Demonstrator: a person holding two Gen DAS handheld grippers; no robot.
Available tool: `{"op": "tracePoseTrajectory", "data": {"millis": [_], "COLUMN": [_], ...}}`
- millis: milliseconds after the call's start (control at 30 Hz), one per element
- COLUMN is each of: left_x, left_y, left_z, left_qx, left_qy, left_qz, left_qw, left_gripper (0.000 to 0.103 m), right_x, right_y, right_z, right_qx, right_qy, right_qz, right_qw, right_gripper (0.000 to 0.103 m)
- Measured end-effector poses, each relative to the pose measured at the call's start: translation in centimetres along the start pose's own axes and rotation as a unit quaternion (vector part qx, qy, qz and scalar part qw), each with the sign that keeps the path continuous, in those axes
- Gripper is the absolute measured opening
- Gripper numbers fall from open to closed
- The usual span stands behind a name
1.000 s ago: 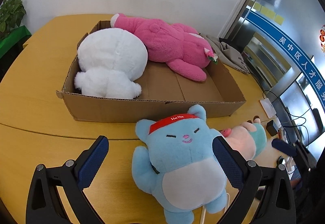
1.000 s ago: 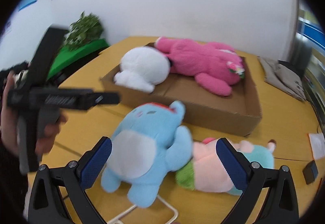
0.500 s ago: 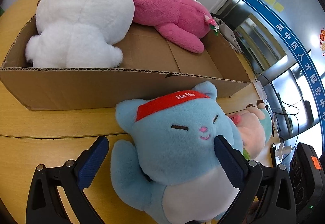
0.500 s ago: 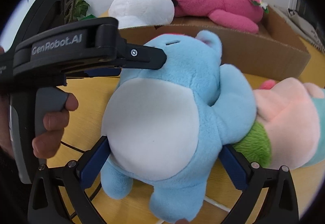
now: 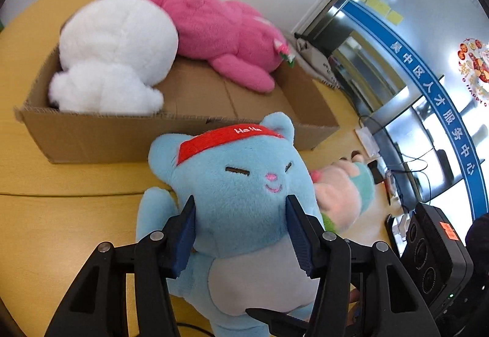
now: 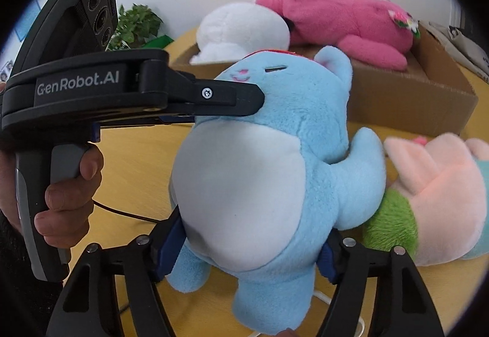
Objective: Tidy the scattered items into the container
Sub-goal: 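Carry the blue cat into the box beside the panda and open both grippers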
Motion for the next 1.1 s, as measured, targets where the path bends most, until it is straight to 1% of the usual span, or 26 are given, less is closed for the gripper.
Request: {"op": "tracePoseTrajectory", "data": {"millis": [100, 233, 300, 367, 433, 500, 600, 667, 700, 733, 767, 800, 833, 867, 900, 967, 1000, 1100], "left_x": [-2.6, -4.5, -4.4, -3.3, -2.1, -0.2, 3.4, 6.1, 7.5, 8.7, 9.8, 10.7, 11.3, 11.8, 12.3, 12.8, 12.8, 12.5], "left_y": [-2.1, -4.6, -5.2, -5.0, -4.7, -3.8, -1.4, 0.7, 1.8, 2.9, 3.8, 4.1, 4.1, 3.9, 3.7, 3.5, 3.6, 4.4], "left_z": [2.2, 7.2, 10.3, 13.5, 16.4, 18.6, 20.9, 21.6, 21.6, 21.2, 20.8, 20.3, 20.0, 19.5, 19.0, 18.2, 18.2, 18.0], "left_qx": [0.025, 0.071, 0.086, 0.095, 0.101, 0.096, 0.080, 0.068, 0.058, 0.047, 0.041, 0.045, 0.056, 0.065, 0.072, 0.079, 0.076, 0.050], "left_qy": [-0.034, -0.077, -0.089, -0.095, -0.097, -0.090, -0.071, -0.050, -0.037, -0.024, -0.012, -0.003, 0.002, 0.008, 0.014, 0.009, 0.004, 0.000], "left_qz": [0.008, 0.016, 0.020, 0.024, 0.030, 0.043, 0.071, 0.092, 0.100, 0.102, 0.096, 0.091, 0.094, 0.097, 0.102, 0.109, 0.107, 0.082], "left_qw": [0.9991, 0.9944, 0.9920, 0.9907, 0.9897, 0.9904, 0.9918, 0.9922, 0.9926, 0.9934, 0.9945, 0.9949, 0.9940, 0.9931, 0.9921, 0.9908, 0.9914, 0.9954], "left_gripper": [0.058, 0.058, 0.058, 0.058, 0.058, 0.058, 0.058, 0.058, 0.058, 0.058, 0.058, 0.058, 0.058, 0.058, 0.058, 0.059, 0.059, 0.059], "right_x": [-2.3, -4.6, -5.0, -4.7, -3.3, -1.6, 2.8, 6.3, 8.0, 9.7, 11.1, 12.0, 12.7, 12.7, 12.6, 12.4, 11.6, 8.3], "right_y": [0.2, -0.6, -1.5, -2.5, -3.9, -5.3, -6.9, -7.8, -8.1, -8.5, -8.8, -9.2, -9.5, -9.8, -10.1, -10.6, -10.8, -11.4], "right_z": [2.2, 6.8, 9.8, 12.6, 15.0, 17.0, 18.5, 18.7, 18.4, 18.1, 17.6, 17.0, 16.4, 15.9, 15.3, 14.2, 13.9, 13.9], "right_qx": [-0.013, -0.024, -0.027, -0.032, -0.023, -0.014, -0.005, 0.008, 0.020, 0.032, 0.044, 0.050, 0.054, 0.052, 0.049, 0.043, 0.042, 0.035], "right_qy": [-0.039, -0.086, -0.104, -0.118, -0.115, -0.106, -0.082, -0.055, -0.030, -0.004, 0.023, 0.039, 0.053, 0.058, 0.060, 0.066, 0.058, 0.014], "right_qz": [0.004, 0.007, 0.007, -0.001, 0.006, 0.015, 0.026, 0.038, 0.046, 0.055, 0.055, 0.049, 0.041, 0.030, 0.018, -0.006, -0.013, -0.037], "right_qw": [0.999, 0.996, 0.994, 0.993, 0.993, 0.994, 0.996, 0.998, 0.998, 0.998, 0.997, 0.997, 0.996, 0.997, 0.997, 0.997, 0.997, 0.999], "right_gripper": [0.071, 0.072, 0.072, 0.072, 0.072, 0.072, 0.073, 0.073, 0.075, 0.076, 0.079, 0.084, 0.087, 0.090, 0.090, 0.090, 0.090, 0.090]}}
Point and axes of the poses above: each gripper's, at about its wrist camera, not at the fingertips, and x roughly the way its jaws point, y to its left, z to its top, the point moved 5 cm from there along x, roughly the way its jaws point, and after that the axes turned 8 degrees about -z, right-handed, at the moved point
